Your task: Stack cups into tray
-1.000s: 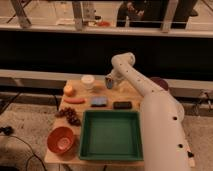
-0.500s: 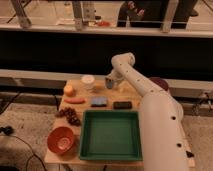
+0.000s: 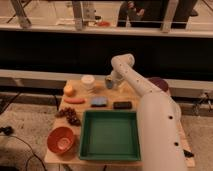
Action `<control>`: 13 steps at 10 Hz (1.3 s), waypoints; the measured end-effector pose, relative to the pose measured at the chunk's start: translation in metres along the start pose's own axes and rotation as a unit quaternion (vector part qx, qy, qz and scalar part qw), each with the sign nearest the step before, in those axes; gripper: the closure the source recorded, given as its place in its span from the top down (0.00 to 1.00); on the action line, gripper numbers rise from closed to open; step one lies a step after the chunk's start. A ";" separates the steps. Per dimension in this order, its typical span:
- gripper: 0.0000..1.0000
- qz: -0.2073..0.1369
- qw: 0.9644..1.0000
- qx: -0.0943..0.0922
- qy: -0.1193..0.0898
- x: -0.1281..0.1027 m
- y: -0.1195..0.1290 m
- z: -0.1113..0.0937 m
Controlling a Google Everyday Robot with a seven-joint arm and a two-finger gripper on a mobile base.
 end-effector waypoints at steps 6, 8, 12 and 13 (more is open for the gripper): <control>0.56 0.000 1.000 -0.003 -0.009 -0.003 0.000 0.009; 0.33 -0.001 1.000 -0.001 -0.013 -0.005 -0.004 0.012; 0.01 -0.002 1.000 0.000 -0.019 -0.010 -0.009 0.015; 0.00 -0.002 1.000 0.004 -0.020 -0.011 -0.010 0.012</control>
